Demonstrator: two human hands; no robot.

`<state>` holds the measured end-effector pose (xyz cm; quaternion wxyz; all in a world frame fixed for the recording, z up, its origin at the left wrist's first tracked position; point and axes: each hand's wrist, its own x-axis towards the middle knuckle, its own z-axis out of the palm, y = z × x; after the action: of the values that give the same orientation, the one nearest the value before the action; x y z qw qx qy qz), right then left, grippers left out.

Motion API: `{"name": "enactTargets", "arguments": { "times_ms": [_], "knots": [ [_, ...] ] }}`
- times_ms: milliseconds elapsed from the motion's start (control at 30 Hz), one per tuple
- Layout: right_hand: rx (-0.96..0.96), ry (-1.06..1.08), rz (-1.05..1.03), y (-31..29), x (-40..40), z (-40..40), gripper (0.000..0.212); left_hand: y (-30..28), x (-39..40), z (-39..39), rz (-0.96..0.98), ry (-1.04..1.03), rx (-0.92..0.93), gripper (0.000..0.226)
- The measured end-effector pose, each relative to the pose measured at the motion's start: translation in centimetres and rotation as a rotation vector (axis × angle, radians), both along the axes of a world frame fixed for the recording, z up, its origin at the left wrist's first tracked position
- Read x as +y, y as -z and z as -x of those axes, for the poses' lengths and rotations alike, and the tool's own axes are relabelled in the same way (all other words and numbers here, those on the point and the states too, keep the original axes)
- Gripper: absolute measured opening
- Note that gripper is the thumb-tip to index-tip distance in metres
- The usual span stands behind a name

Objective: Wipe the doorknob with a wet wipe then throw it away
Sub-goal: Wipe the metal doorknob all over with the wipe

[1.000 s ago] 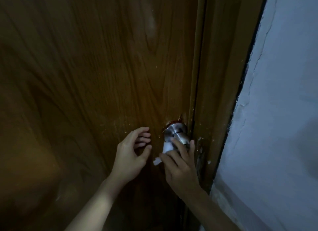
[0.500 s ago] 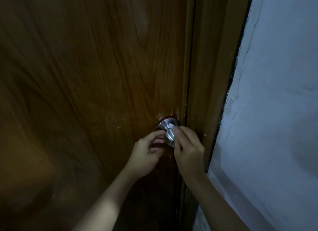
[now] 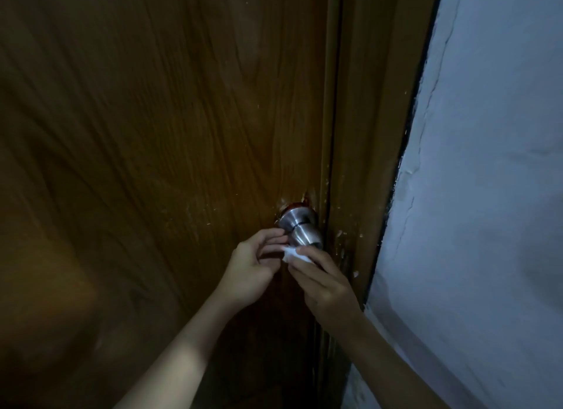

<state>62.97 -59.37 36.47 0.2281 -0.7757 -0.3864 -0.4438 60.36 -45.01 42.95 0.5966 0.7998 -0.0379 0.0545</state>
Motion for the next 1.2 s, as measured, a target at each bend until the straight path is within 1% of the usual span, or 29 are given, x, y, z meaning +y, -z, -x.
{"name": "enactTargets", "arguments": {
  "times_ms": [33, 67, 167, 200, 333, 433, 533, 633, 667, 700, 767, 800, 833, 867, 933, 967, 1033, 1100, 1200],
  "knots": [
    [0.002, -0.012, -0.022, 0.2, -0.2, 0.2, 0.02, 0.0, 0.0, 0.0, -0.006, 0.0, -0.001, 0.05],
    [0.009, -0.01, -0.091, 0.3, -0.4, 0.5, 0.02, -0.1, -0.1, 0.1, -0.011, 0.004, -0.003, 0.05],
    [0.097, 0.072, -0.416, -0.5, -0.6, 0.8, 0.024, -0.1, -0.4, 0.2, -0.022, 0.018, -0.001, 0.054],
    [0.138, 0.099, -0.473, -0.8, -0.5, 0.8, 0.026, -0.1, -0.5, 0.3, -0.022, 0.021, 0.002, 0.055],
    [0.208, 0.082, -0.439, -0.8, 0.4, 0.9, 0.031, -0.2, -0.7, 0.6, -0.011, 0.036, 0.026, 0.058],
    [0.244, 0.102, -0.455, -0.5, 0.9, 1.4, 0.035, -0.4, -0.8, 0.6, -0.014, 0.03, 0.029, 0.059],
    [0.344, 0.107, -0.394, 0.9, 0.8, 2.0, 0.039, -0.4, -0.9, 0.8, -0.022, 0.02, 0.034, 0.06],
    [0.38, 0.021, -0.336, 2.1, 0.0, 3.0, 0.04, -0.4, -1.2, 1.0, -0.014, 0.024, 0.052, 0.06],
    [0.385, -0.002, -0.375, 2.0, -0.2, 3.2, 0.038, -0.4, -1.2, 1.0, -0.014, 0.023, 0.056, 0.06],
    [0.399, -0.005, -0.461, 1.5, -0.3, 3.5, 0.037, -0.5, -1.2, 1.0, -0.015, 0.024, 0.063, 0.061],
    [0.437, 0.069, -0.704, -0.1, -0.2, 3.4, 0.034, -0.6, -1.2, 1.0, -0.025, 0.021, 0.073, 0.062],
    [0.47, 0.115, -0.79, -1.0, 0.0, 3.3, 0.035, -0.6, -1.3, 1.0, -0.032, 0.019, 0.074, 0.063],
    [0.535, 0.14, -0.82, -2.0, 0.2, 3.1, 0.038, -0.7, -1.4, 1.0, -0.042, 0.016, 0.073, 0.063],
    [0.639, 0.138, -0.804, -2.7, 0.4, 2.8, 0.043, -0.7, -1.4, 1.0, -0.058, 0.012, 0.068, 0.064],
    [0.897, 0.073, -0.748, -3.5, 0.9, 2.0, 0.052, -0.8, -1.5, 1.1, -0.107, 0.007, 0.045, 0.066],
    [1.024, 0.016, -0.77, -3.6, 1.2, 1.7, 0.054, -0.8, -1.5, 1.2, -0.135, 0.008, 0.031, 0.067],
    [1.213, -0.122, -0.912, -3.6, 1.6, 1.7, 0.053, -0.8, -1.4, 1.4, -0.203, 0.009, 0.002, 0.068],
    [1.349, -0.23, -1.097, -3.8, 1.5, 1.8, 0.043, -0.9, -1.3, 1.6, -0.277, 0.018, -0.026, 0.07],
    [1.74, -0.561, -1.503, -5.6, 1.0, 1.8, 0.026, -1.2, -0.9, 1.8, -0.373, 0.044, -0.046, 0.072]
  ]
}}
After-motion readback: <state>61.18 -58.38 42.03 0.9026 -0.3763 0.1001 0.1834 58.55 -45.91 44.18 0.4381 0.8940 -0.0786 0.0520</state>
